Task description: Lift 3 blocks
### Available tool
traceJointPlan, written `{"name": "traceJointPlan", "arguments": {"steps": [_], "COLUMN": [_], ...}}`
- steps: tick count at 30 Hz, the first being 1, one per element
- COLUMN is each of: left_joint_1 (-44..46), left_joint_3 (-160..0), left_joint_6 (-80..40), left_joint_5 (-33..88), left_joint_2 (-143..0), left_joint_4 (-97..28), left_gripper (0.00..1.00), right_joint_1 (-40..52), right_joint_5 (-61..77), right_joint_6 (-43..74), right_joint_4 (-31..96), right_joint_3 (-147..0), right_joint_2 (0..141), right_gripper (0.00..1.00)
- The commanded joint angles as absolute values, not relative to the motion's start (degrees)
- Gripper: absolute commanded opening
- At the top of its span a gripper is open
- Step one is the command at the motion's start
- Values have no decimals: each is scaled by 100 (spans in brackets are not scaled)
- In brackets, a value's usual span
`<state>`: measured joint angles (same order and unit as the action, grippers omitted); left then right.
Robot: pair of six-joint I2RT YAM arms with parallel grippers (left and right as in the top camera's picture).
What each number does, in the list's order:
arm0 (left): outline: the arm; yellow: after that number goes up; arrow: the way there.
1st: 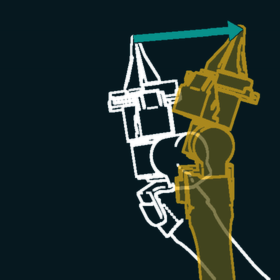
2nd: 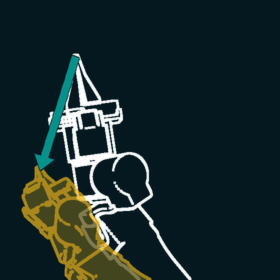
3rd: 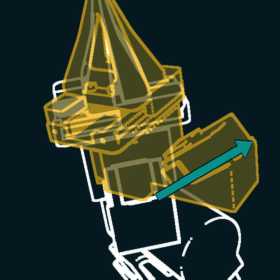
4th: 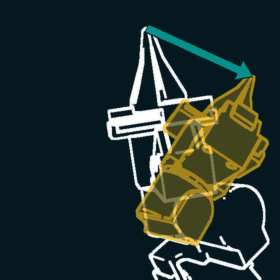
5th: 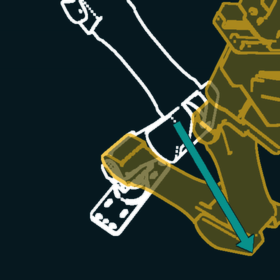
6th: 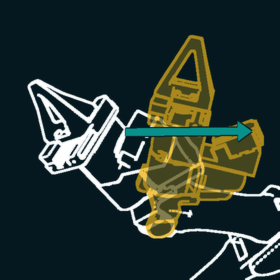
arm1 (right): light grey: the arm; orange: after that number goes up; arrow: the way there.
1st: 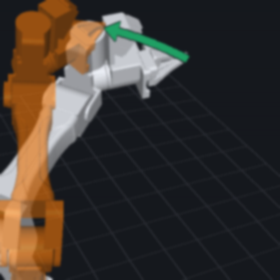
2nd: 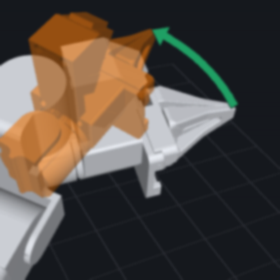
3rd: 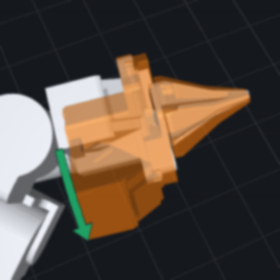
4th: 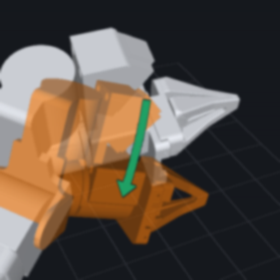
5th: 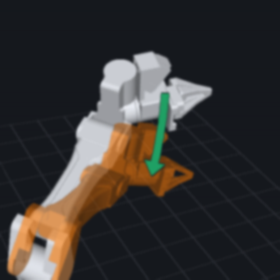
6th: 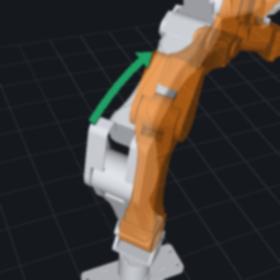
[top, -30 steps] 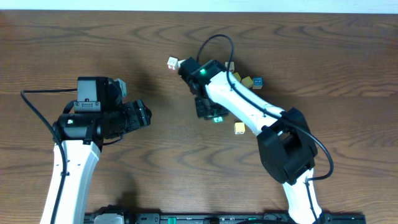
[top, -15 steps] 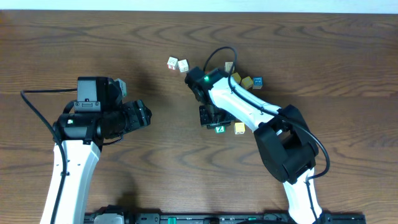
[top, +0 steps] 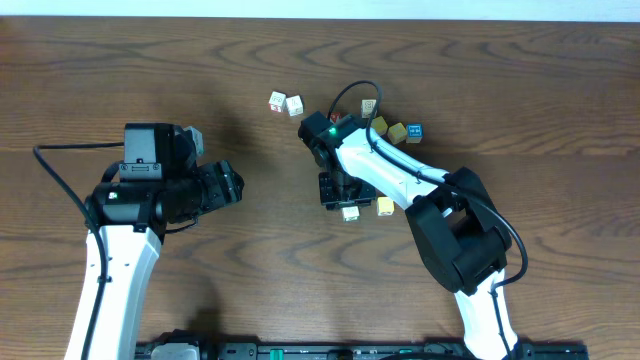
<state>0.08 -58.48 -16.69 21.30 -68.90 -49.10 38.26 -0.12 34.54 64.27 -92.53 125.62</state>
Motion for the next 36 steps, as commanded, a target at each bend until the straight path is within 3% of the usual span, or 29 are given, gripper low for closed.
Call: {"name": "traceJointPlan", "arguments": {"steps": [1,11,19,27,30,36], "left_joint_1": [19,19,19,19,19,19], "left_joint_3": [-5946,-5946,-5946,-5946,-5946,-5946], "left_joint_6": [-1678,-1678,-1678,-1678,-1678,-1675], "left_joint_5": [2185,2185,2185,2185,2185,2185], "left_joint_2": [-6901,-6901,-6901,-6901,-6901,-6901], "left_joint_4": [-4923,-4923,-4923,-4923,-4923,-4923], "left_gripper": [76,76,76,76,76,76], "right_joint_1": [3782,3599,3175,2005,1446,421], "right_joint_5": [32,141,202,204,202,198], "right_joint_6": [3507,3221,2510,1686,1420,1251], "right_joint_4": [6484,6772,7518,8606,8923,9242], "right_joint_3": [-9236,-9594,-11069,-12261,-12267,-12248], "right_joint_2": [12621,12621,12621,12621,12621,12621], "right_gripper": [43,44,47,52,63,69]}}
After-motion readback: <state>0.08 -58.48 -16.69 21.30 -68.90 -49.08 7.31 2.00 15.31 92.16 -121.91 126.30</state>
